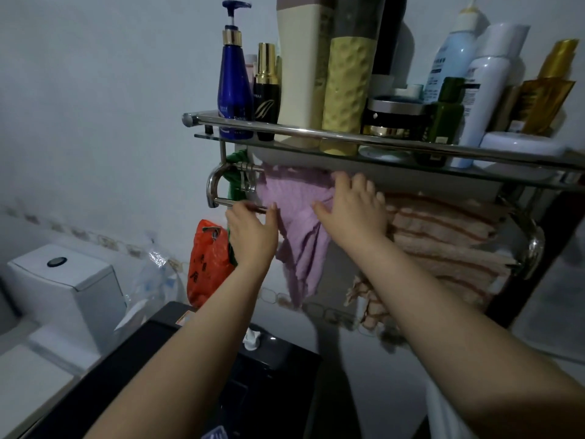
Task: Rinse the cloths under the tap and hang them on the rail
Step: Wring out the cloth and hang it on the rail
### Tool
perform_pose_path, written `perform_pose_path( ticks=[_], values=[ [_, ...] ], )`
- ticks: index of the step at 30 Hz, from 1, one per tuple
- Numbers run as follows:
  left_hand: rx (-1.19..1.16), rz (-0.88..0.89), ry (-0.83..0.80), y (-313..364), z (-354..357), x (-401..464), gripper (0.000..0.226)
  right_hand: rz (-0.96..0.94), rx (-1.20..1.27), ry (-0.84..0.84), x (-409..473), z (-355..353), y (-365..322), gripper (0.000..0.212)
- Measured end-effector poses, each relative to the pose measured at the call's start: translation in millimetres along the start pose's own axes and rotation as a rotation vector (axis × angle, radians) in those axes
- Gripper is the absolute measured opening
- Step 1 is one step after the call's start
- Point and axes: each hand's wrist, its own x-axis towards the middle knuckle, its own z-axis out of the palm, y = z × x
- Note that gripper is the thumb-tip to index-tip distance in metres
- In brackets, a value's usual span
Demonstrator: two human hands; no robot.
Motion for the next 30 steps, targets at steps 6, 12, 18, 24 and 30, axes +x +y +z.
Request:
perform_pose_path(
  ticks=[6, 12, 18, 24, 30],
  values=[
    [-0.032, -0.151, -0.269, 7.5, -5.0, -4.5, 0.043, 0.012, 0.07, -0.255, -2.7, -2.7, 4.9, 0.026],
    [-0.193, -0.347, -0.599, 28.2, -27.0, -2.1, 0.027, 0.048, 0.926, -0.086, 14.2, -8.8, -0.8, 0.022],
    [-0.718, -0.457, -0.588, 50.4, -35.1, 14.5, 0.014, -0.128, 0.105, -0.379, 21.2, 12.1, 17.6, 0.056],
    [0.338, 0.21, -0.742, 34.8, -22.0, 54.7, 0.07, 0.108, -0.003, -0.311, 25.0, -3.2, 11.7, 0.04],
    [0.16, 0.127, -0.408, 52.1, -17.1, 70.0, 0.045, -0.274, 0.279, -0.447, 2.7, 3.2, -13.7, 0.056]
  ],
)
